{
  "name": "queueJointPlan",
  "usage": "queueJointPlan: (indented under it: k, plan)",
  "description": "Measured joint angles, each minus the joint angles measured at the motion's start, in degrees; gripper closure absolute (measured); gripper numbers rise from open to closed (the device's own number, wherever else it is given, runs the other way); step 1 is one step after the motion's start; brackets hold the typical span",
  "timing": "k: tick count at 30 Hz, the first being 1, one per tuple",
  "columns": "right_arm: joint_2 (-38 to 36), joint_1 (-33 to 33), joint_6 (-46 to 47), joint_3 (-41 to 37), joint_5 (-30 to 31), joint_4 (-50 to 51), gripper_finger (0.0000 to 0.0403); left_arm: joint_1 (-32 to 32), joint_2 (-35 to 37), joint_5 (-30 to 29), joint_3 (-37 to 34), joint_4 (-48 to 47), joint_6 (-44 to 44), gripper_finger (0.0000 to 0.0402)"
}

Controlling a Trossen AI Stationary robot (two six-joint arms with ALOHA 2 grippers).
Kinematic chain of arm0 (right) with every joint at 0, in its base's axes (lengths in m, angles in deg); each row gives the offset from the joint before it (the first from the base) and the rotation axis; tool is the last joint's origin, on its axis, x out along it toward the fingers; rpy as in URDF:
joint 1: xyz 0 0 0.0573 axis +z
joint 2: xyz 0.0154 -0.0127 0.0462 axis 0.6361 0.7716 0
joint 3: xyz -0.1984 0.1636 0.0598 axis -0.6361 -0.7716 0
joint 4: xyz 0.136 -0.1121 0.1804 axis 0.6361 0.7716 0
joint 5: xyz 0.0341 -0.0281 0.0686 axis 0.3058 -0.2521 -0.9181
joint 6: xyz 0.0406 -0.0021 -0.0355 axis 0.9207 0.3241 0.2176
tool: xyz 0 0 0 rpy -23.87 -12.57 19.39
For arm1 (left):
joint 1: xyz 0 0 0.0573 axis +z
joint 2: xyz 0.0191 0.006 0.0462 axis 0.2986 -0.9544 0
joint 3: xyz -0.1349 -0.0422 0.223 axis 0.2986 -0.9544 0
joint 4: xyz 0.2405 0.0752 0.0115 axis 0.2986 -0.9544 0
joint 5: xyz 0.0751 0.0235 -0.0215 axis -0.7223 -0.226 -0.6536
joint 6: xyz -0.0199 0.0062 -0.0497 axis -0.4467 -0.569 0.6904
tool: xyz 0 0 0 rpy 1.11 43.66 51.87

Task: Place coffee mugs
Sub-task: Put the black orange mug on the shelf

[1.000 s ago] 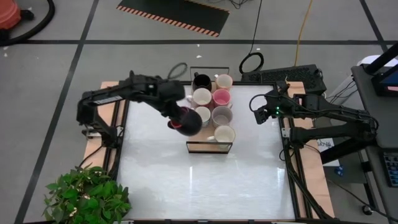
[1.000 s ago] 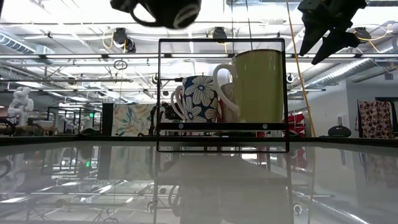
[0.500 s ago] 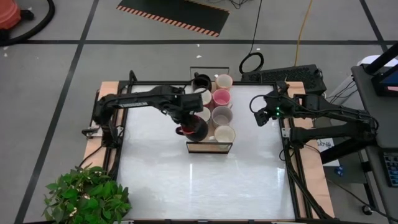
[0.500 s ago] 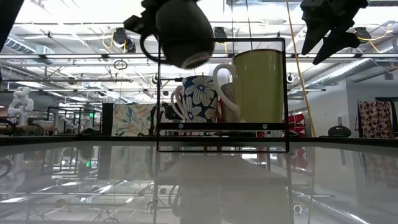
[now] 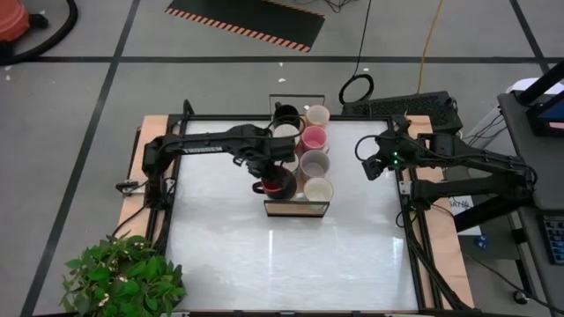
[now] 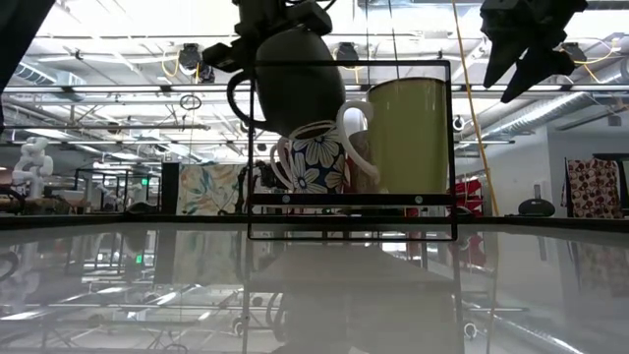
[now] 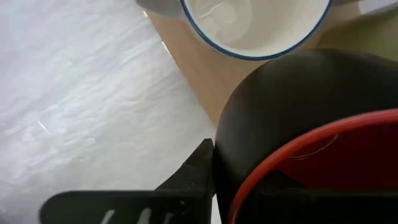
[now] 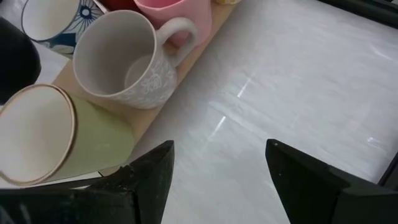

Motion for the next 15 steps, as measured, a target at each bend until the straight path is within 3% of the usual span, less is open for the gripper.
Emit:
queueJointPlan:
  k: [15]
  plan:
    - [-0.31,0.0,-1.26,0.0,-0.06,0.0,0.0156,-0.12,-3.19,-3.46,-0.06,0.74,2.4,0.0343]
